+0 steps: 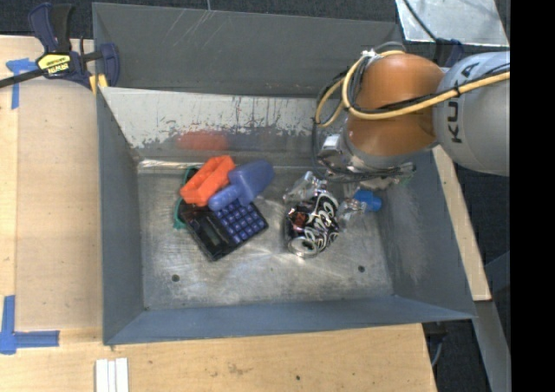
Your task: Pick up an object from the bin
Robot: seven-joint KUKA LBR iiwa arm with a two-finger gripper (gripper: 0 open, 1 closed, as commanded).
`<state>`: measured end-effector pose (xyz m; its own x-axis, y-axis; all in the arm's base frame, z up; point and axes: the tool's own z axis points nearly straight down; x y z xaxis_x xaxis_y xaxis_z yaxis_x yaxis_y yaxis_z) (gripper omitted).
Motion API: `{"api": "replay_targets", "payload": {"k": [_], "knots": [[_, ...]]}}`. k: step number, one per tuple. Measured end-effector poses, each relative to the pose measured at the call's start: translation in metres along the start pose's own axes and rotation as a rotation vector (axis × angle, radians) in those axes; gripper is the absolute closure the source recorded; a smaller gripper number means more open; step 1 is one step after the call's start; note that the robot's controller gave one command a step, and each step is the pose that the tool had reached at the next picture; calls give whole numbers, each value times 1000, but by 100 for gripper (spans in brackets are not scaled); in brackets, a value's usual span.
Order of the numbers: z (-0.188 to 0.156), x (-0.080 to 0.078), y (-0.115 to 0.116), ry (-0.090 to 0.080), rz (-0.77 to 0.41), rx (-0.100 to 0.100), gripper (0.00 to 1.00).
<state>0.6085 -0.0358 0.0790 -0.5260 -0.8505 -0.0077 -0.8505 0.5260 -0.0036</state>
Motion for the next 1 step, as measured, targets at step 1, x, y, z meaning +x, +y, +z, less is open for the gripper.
{"api": "replay_targets", "payload": {"k": [1], "knots": [[-18,2,2,7,0,-8,100]]}}
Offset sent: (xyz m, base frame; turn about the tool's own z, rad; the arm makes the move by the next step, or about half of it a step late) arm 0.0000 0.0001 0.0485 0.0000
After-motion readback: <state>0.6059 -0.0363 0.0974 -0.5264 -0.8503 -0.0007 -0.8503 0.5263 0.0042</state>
